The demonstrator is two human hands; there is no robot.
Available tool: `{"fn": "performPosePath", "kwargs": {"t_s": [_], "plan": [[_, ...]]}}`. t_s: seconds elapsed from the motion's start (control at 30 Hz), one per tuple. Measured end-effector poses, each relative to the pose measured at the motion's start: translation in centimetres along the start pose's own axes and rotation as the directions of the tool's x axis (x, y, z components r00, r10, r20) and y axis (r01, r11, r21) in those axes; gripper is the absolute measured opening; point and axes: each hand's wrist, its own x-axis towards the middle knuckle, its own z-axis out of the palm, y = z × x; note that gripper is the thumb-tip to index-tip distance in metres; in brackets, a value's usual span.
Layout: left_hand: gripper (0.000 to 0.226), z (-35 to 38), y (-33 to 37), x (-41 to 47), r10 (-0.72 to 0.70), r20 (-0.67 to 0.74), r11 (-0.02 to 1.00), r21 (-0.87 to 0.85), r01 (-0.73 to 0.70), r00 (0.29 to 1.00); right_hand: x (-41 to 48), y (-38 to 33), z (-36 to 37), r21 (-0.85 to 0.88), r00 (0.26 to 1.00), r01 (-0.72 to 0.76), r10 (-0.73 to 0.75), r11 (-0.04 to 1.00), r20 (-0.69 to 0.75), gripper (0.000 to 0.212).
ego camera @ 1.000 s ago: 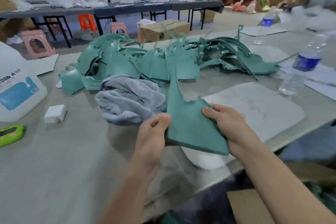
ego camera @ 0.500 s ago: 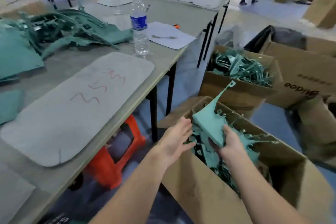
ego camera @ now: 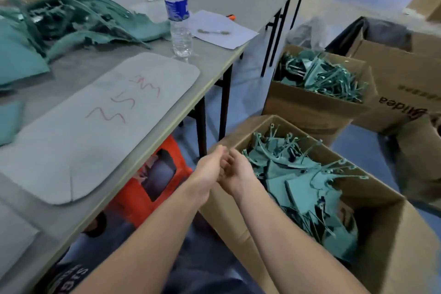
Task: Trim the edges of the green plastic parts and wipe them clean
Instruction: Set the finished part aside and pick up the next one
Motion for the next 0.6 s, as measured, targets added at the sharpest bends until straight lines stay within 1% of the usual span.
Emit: {"fn": "performPosePath", "kwargs": {"t_s": [0.03, 0.07, 0.1, 0.13, 0.17, 0.2, 0.23, 0.27, 0.33, 0.37, 0.43, 0.5, 0.53, 0.6], "plan": [[0.034, -0.8, 0.7, -0.5, 0.05, -0.013, 0.999, 0.013, -0.05, 0.999, -0.8, -0.2, 2.1, -0.047, 0.998, 0.063, -0.062, 0.997, 0.029, 0.028], [0.04, -1.6, 1.5, -1.0, 0.106, -0.039, 0.994, 0.033, -0.105, 0.994, -2.0, -0.4, 4.4, -0.097, 0.992, 0.121, -0.117, 0.988, 0.05, 0.025], [0.043, -2.5, 2.5, -1.5, 0.166, -0.083, 0.985, 0.052, -0.162, 0.983, -3.0, -0.4, 6.6, -0.121, 0.983, 0.176, -0.167, 0.977, 0.079, 0.029], [0.042, -3.6, 3.8, -2.1, 0.231, -0.132, 0.972, 0.068, -0.224, 0.964, -4.3, -0.3, 8.8, -0.138, 0.971, 0.226, -0.211, 0.964, 0.117, 0.032], [0.041, -4.6, 5.2, -2.8, 0.297, -0.178, 0.954, 0.084, -0.286, 0.938, -5.6, 0.0, 10.9, -0.156, 0.953, 0.279, -0.252, 0.948, 0.171, 0.03], [0.041, -6.0, 6.6, -3.6, 0.354, -0.223, 0.935, 0.117, -0.335, 0.908, -7.1, 0.2, 13.0, -0.189, 0.929, 0.332, -0.285, 0.924, 0.236, 0.022], [0.042, -7.5, 7.9, -4.3, 0.41, -0.269, 0.911, 0.169, -0.377, 0.871, -8.6, 0.7, 15.0, -0.203, 0.9, 0.379, -0.308, 0.903, 0.309, 0.014], [0.041, -9.4, 9.0, -5.1, 0.483, -0.304, 0.874, 0.217, -0.434, 0.821, -10.1, 1.1, 16.9, -0.193, 0.869, 0.416, -0.326, 0.889, 0.372, 0.017], [0.038, -13.2, 10.8, -7.3, 0.619, -0.336, 0.785, 0.237, -0.572, 0.71, -12.8, 2.1, 20.6, -0.155, 0.804, 0.488, -0.374, 0.859, 0.462, 0.021], [0.038, -15.2, 11.4, -8.4, 0.663, -0.364, 0.746, 0.252, -0.616, 0.654, -14.1, 3.0, 22.4, -0.139, 0.769, 0.51, -0.378, 0.849, 0.515, 0.022], [0.036, -19.1, 12.3, -10.4, 0.687, -0.466, 0.717, 0.312, -0.624, 0.557, -15.8, 5.3, 25.8, -0.139, 0.722, 0.507, -0.331, 0.85, 0.608, 0.029], [0.027, -23.3, 12.1, -12.2, 0.637, -0.593, 0.748, 0.321, -0.581, 0.492, -16.5, 8.9, 29.0, -0.228, 0.716, 0.488, -0.237, 0.843, 0.657, 0.036], [0.023, -25.4, 11.5, -12.9, 0.604, -0.647, 0.767, 0.316, -0.558, 0.465, -16.7, 11.0, 30.5, -0.285, 0.716, 0.481, -0.184, 0.829, 0.673, 0.035], [0.024, -29.5, 9.8, -14.7, 0.565, -0.717, 0.797, 0.349, -0.493, 0.407, -16.9, 15.5, 32.8, -0.388, 0.696, 0.48, -0.073, 0.787, 0.714, 0.029]]}}
